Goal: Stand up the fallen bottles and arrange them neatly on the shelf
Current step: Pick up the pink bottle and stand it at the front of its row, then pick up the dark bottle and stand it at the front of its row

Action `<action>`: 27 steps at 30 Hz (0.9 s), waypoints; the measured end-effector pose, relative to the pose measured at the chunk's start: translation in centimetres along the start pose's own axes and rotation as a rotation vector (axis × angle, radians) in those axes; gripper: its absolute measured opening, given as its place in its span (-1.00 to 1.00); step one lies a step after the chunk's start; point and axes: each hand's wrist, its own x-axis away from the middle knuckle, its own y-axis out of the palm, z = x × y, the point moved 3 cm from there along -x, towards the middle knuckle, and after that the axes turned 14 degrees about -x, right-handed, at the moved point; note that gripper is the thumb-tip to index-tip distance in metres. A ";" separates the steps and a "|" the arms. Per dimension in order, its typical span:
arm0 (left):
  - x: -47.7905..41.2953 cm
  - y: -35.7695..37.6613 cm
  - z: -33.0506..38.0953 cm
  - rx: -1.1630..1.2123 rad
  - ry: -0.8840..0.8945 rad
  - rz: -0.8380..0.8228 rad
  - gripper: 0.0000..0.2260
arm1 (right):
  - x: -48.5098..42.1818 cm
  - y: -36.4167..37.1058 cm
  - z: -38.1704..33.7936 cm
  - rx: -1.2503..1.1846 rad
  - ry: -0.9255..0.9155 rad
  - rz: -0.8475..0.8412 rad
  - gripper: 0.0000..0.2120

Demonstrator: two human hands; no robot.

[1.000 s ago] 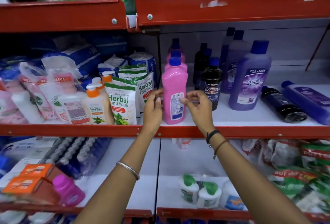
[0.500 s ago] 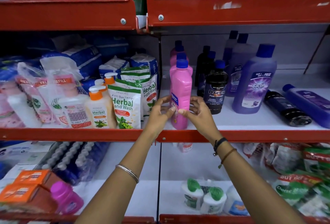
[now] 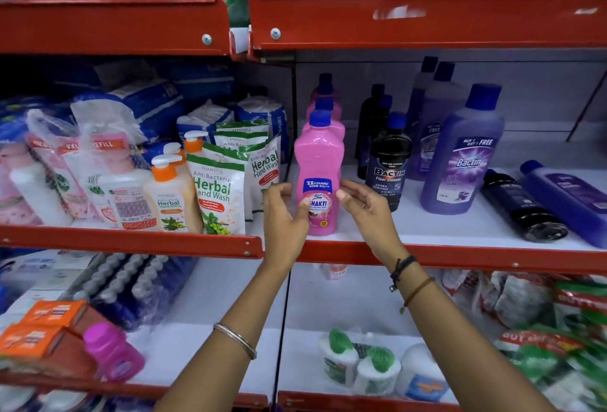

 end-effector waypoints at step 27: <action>8.1 31.4 17.8 -0.231 -0.113 -0.786 -0.62 | 0.6 -32.4 -7.5 0.802 0.342 0.405 -0.75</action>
